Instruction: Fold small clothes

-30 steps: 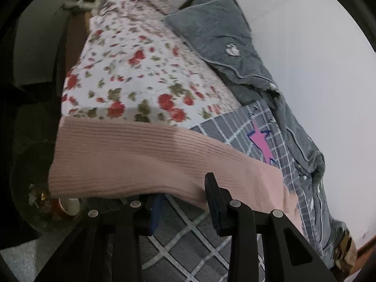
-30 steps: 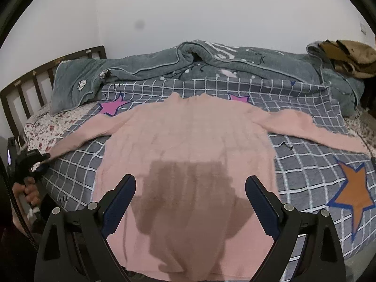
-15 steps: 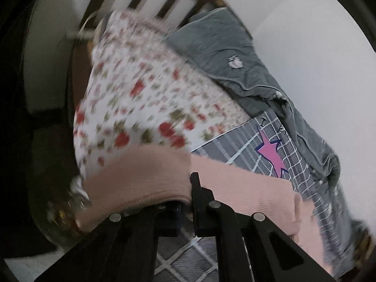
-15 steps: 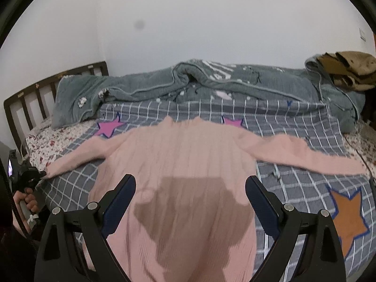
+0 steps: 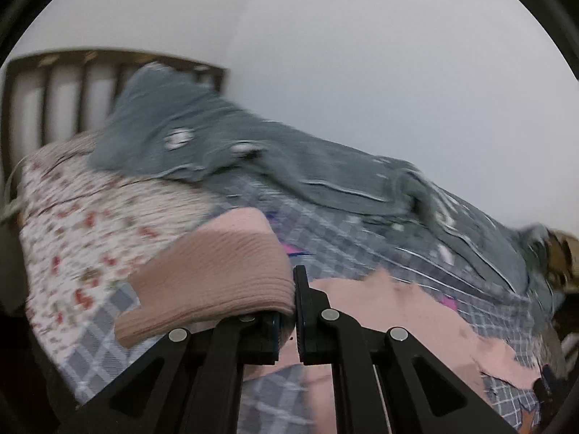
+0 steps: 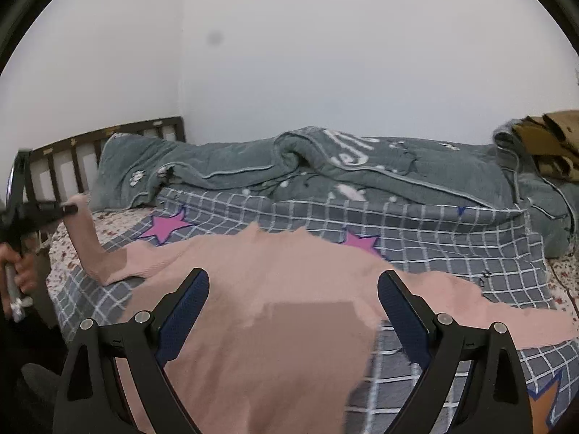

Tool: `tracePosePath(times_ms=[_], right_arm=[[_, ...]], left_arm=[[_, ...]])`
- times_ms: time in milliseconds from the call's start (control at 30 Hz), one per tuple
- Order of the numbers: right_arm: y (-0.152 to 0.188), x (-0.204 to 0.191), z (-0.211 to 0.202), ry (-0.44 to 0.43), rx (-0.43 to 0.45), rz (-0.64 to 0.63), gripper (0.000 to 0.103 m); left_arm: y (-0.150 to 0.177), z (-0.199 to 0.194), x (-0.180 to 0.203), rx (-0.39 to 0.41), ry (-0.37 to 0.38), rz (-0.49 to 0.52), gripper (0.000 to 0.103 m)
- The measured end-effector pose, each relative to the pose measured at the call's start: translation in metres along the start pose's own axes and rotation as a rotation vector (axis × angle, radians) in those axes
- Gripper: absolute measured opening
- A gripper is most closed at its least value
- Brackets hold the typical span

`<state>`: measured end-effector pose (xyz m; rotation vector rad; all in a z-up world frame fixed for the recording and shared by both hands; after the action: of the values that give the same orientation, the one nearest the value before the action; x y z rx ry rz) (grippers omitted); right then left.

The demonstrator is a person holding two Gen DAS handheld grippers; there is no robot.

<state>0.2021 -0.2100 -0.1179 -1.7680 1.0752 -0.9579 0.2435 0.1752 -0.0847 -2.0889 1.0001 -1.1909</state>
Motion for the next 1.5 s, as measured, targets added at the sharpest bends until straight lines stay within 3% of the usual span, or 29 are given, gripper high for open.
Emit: tracePosePath(times_ms=[133,233,367,500,600,667,700,800,867,900,1000,1133,1267,1500], right_arm=[[0.036,0.040,0.009,-0.035,-0.054,0.116,0.093],[0.054,0.072,0.002,0.004,-0.076,0.168,0.093],[0.068,0.110,-0.012,0.056,-0.081,0.232,0.093],[0.075,0.127,-0.016,0.053,-0.081,0.272,0.093],[0.080,0.130,-0.017,0.054,-0.092,0.290,0.093],[0.080,0.128,-0.019,0.056,-0.094,0.281,0.093],[0.079,0.126,-0.019,0.061,-0.095,0.270,0.093],[0.078,0.121,-0.017,0.067,-0.098,0.252,0.093],[0.076,0.117,-0.014,0.058,-0.101,0.253,0.093],[0.075,0.115,-0.012,0.056,-0.105,0.254,0.093],[0.072,0.107,-0.005,0.051,-0.112,0.257,0.093],[0.068,0.094,0.010,0.051,-0.133,0.242,0.093],[0.065,0.080,0.025,0.046,-0.156,0.224,0.093],[0.058,0.049,0.045,0.045,-0.190,0.133,0.093]], left_arm=[[0.029,0.022,0.083,-0.054,0.067,0.079,0.007],[0.065,0.039,0.145,-0.095,0.119,0.136,0.007],[0.142,0.069,0.224,-0.219,0.200,0.220,0.007],[0.214,0.098,0.260,-0.352,0.216,0.235,0.007],[0.250,0.104,0.270,-0.356,0.176,0.320,0.009],[0.262,0.102,0.269,-0.363,0.135,0.375,0.017],[0.264,0.101,0.267,-0.379,0.134,0.386,0.026],[0.251,0.093,0.254,-0.388,0.151,0.371,0.032],[0.235,0.088,0.241,-0.379,0.158,0.334,0.059],[0.225,0.086,0.235,-0.368,0.167,0.306,0.079],[0.191,0.075,0.207,-0.295,0.182,0.258,0.081],[0.152,0.074,0.156,-0.237,0.097,0.254,0.081],[0.117,0.083,0.089,-0.202,-0.007,0.187,0.081],[0.101,0.127,0.012,-0.223,-0.121,0.122,0.077]])
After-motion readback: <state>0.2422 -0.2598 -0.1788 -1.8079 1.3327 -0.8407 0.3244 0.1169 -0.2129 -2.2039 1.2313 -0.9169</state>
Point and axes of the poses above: each gripper's, at about its wrist camera, not at the fingertips, and z roughly the way its jaws point, x to its right, y to its underside, the point moved 7 cm from there along z, roughly the way its jaws point, and after that the axes turned 15 degrees about -z, right-handed, at the moved point
